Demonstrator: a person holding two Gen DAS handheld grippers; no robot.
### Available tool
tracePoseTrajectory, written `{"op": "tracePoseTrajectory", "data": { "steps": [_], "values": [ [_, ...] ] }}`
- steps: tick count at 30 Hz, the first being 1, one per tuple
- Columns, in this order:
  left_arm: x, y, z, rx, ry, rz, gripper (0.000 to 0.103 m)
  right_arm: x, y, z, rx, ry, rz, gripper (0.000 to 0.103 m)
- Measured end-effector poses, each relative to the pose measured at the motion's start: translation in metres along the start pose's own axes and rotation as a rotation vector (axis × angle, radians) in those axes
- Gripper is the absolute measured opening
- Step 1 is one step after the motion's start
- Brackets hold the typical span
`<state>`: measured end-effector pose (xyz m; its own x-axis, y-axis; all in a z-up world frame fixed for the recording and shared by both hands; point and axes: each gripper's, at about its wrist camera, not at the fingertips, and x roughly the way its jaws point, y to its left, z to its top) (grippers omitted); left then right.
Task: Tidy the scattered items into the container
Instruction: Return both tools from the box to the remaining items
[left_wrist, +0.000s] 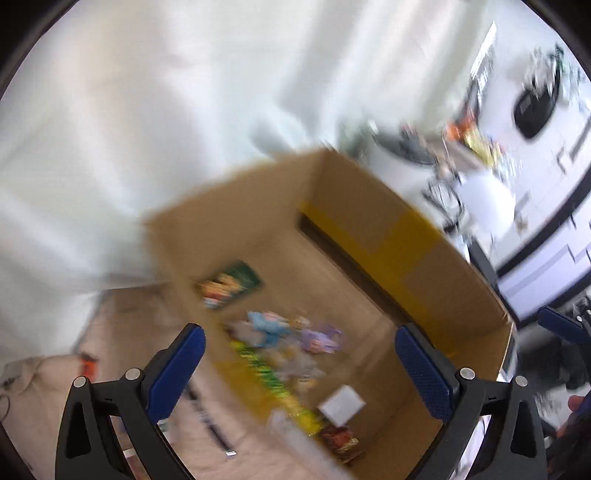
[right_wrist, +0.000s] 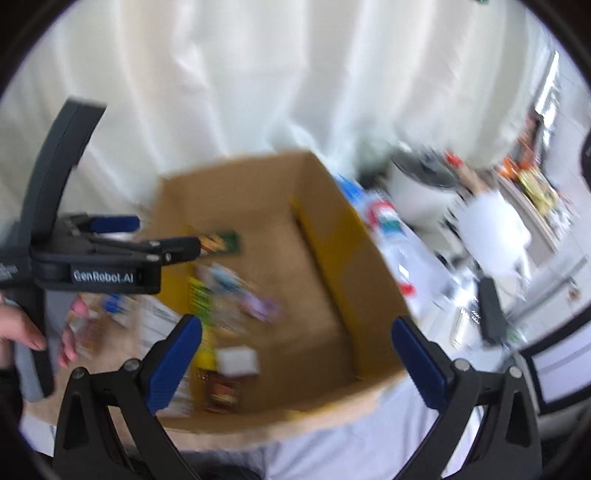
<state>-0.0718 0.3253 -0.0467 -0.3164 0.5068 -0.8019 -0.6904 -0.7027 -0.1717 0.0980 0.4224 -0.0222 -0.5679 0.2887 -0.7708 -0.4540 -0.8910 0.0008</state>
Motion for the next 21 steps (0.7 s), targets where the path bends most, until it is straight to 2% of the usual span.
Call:
{"op": "tracePoseTrajectory", "data": {
  "steps": [3, 6, 11, 14, 17, 19, 21],
  "values": [
    [-0.044, 0.06, -0.028, -0.102, -0.073, 0.074, 0.103, -0.009, 0.04, 0.012, -0.003, -0.06, 0.15, 0.103],
    [-0.073, 0.12, -0.068, -0.202, -0.086, 0.143, 0.103, -0.001, 0.085, 0.017, 0.0, -0.087, 0.234, 0.103],
    [-0.111, 0.21, -0.157, -0.37, -0.048, 0.321, 0.103, 0.029, 0.172, 0.01, -0.132, 0.004, 0.361, 0.103],
    [-0.122, 0.238, -0.203, -0.443, -0.016, 0.381, 0.103, 0.048, 0.217, -0.006, -0.21, 0.042, 0.394, 0.103],
    [-0.119, 0.258, -0.249, -0.514, 0.052, 0.38, 0.103, 0.072, 0.257, -0.03, -0.292, 0.109, 0.416, 0.103],
    [-0.113, 0.262, -0.268, -0.52, 0.07, 0.388, 0.102, 0.09, 0.275, -0.046, -0.324, 0.16, 0.419, 0.103],
    [-0.103, 0.265, -0.281, -0.501, 0.077, 0.411, 0.097, 0.104, 0.284, -0.058, -0.336, 0.21, 0.429, 0.103]
  ]
}}
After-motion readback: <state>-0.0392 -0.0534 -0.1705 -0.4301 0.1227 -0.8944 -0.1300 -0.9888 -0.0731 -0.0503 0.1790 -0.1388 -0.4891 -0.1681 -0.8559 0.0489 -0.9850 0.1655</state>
